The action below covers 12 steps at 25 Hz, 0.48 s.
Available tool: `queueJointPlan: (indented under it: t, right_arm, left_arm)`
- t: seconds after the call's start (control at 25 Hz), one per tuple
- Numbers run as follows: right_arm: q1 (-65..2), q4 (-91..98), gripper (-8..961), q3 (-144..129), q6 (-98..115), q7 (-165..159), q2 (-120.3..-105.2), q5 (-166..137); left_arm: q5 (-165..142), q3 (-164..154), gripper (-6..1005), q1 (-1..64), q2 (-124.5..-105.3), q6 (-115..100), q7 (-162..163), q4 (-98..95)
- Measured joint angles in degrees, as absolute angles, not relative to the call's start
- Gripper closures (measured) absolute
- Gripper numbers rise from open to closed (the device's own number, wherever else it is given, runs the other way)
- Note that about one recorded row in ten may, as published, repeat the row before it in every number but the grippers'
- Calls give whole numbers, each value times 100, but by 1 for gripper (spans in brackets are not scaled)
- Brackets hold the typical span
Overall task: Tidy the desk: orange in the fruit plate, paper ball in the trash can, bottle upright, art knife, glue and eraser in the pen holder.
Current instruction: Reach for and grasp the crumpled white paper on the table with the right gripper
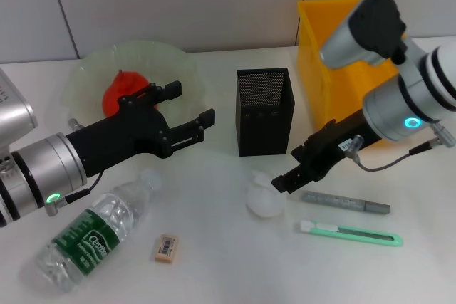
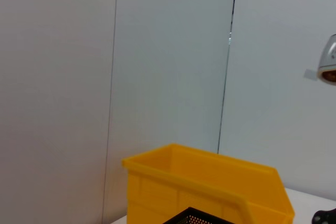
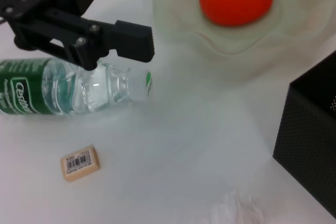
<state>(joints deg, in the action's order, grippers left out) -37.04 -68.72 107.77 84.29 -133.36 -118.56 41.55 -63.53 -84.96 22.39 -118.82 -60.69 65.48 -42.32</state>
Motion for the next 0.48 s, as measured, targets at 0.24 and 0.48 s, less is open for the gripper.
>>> queueJointPlan:
  t: [0.24,0.48]
  right_arm:
    - [-3893,-6852,306,10390,8254,-13715,-11857,4028]
    - [-4080,-6636,309,10160,8147,-13911,-11865,4013]
  left_arm:
    - [-6338,-8499,195,2220,-11880,-6149,6542,-4237]
    - [-6354,-8508,195,2184,-11886,-6188,6548,-4324]
